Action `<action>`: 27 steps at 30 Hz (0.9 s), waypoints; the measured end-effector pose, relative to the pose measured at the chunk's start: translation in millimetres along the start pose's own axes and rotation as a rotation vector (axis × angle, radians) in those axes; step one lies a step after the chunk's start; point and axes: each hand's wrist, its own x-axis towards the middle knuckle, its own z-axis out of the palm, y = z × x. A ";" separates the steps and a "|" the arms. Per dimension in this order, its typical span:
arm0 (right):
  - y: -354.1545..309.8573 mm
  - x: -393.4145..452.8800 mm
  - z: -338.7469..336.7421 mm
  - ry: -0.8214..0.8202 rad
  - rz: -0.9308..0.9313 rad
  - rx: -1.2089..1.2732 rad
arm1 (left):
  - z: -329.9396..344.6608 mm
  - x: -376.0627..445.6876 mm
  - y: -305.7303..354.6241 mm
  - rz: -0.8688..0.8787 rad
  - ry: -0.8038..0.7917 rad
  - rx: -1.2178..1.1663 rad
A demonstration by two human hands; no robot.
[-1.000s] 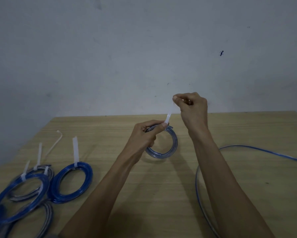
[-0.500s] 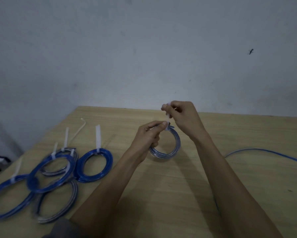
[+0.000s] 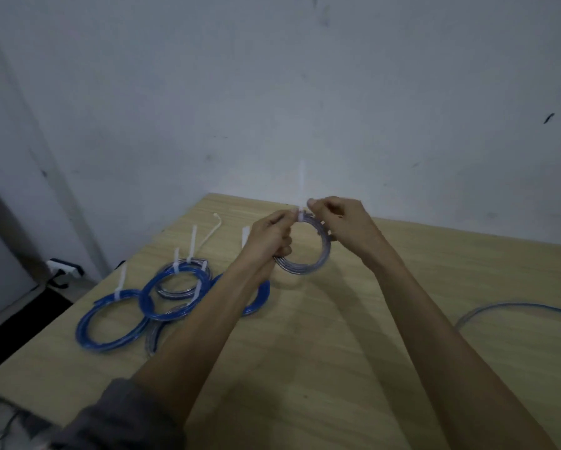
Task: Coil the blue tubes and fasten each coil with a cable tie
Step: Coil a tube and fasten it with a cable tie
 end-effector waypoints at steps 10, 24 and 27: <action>-24.9 -14.4 122.3 -0.180 0.054 -0.078 | -128.0 -38.9 10.3 0.079 0.237 0.688; -38.0 -28.9 180.5 -0.241 0.089 -0.417 | -184.3 -55.5 -4.7 0.216 0.385 1.281; -37.3 -31.9 168.1 -0.221 0.078 -0.450 | -172.4 -52.7 -1.0 0.250 0.350 1.255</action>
